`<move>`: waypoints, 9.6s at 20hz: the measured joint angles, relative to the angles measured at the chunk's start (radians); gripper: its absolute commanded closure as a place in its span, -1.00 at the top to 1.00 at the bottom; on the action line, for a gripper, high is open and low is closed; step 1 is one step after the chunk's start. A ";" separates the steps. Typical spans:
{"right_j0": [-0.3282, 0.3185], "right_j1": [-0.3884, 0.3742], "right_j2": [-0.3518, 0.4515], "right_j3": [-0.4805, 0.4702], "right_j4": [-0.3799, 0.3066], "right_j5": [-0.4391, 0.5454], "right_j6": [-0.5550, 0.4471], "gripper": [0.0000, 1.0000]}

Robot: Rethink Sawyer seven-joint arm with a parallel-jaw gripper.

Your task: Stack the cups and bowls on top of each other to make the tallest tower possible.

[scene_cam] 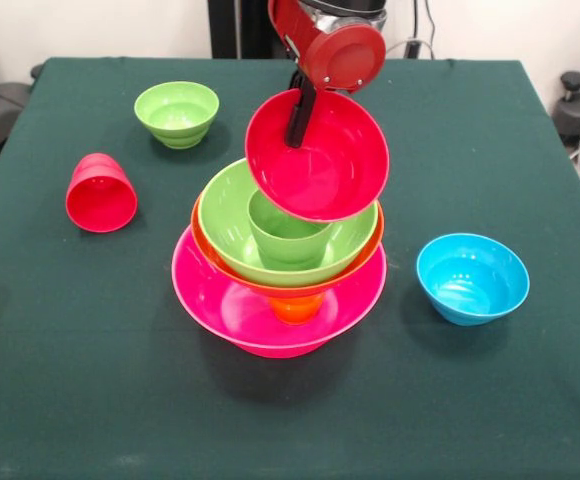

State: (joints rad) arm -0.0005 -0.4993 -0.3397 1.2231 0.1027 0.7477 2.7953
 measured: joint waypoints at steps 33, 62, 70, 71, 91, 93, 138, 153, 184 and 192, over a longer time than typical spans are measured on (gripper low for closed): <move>-0.012 0.004 0.000 -0.101 0.000 0.099 0.000 -1.00; -0.044 0.075 0.000 -0.123 -0.001 0.099 0.000 -1.00; -0.042 0.075 0.000 -0.123 -0.001 0.099 0.000 -1.00; -0.042 0.075 0.000 -0.123 -0.001 0.099 0.000 -1.00; -0.016 0.075 -0.003 -0.123 0.000 0.099 0.000 -1.00; -0.012 0.075 -0.003 -0.123 0.002 0.099 0.000 -1.00; -0.020 0.029 -0.003 -0.104 0.001 0.099 0.000 1.00; -0.065 -0.038 -0.004 -0.063 -0.005 0.099 0.000 1.00; -0.054 -0.050 -0.004 -0.058 -0.018 0.099 0.000 1.00; -0.054 -0.044 -0.003 -0.070 -0.023 0.099 0.000 1.00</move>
State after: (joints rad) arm -0.0543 -0.5434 -0.3432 1.1529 0.0799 0.8465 2.7953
